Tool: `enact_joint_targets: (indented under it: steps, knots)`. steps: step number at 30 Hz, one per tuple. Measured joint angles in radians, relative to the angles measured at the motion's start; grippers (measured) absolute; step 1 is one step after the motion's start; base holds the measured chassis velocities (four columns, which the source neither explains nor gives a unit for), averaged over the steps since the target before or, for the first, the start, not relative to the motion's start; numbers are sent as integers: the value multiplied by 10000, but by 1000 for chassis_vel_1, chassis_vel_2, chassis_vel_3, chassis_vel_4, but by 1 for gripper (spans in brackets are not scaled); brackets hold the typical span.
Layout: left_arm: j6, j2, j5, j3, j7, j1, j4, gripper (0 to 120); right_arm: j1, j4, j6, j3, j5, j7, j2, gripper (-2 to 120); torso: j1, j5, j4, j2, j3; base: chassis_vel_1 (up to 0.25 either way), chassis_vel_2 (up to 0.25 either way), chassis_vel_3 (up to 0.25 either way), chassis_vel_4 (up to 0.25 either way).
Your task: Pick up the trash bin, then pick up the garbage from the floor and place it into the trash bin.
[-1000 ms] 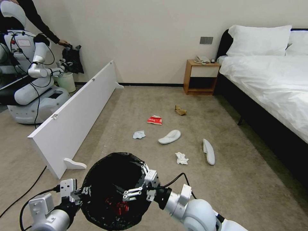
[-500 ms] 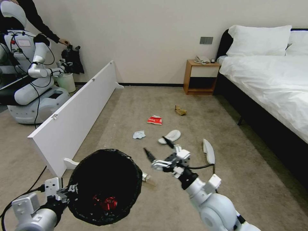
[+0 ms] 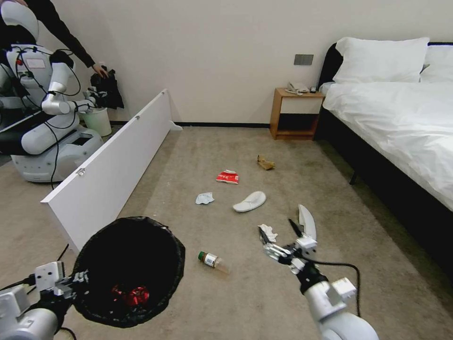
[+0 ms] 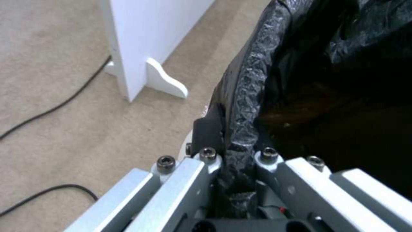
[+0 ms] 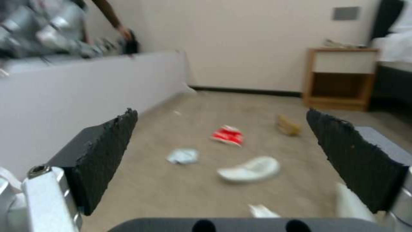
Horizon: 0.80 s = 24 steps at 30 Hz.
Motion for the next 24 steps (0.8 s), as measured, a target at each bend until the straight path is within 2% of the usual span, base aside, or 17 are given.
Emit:
enact_joint_targets:
  steps: [2,10,16,24]
  knots:
    - [0,-12,-66,-289,91,24,123,2,-831,81,206,698,-728,-36,382,100,0,-1,1,1,0,0,0,0,0]
    - [0,11,-89,-650,300,35,476,2,-2291,242,814,2116,-1670,-153,1356,100,0,-2,1,0,0,0,0,0,0]
    - [0,29,-94,-571,361,37,518,2,-2678,166,1083,2668,-1802,-345,1780,100,0,-1,1,1,0,0,0,0,0]
    - [0,18,-114,-383,367,61,378,2,-2586,98,1133,2743,-1822,-433,1978,100,-1,0,2,1,0,0,0,0,0]
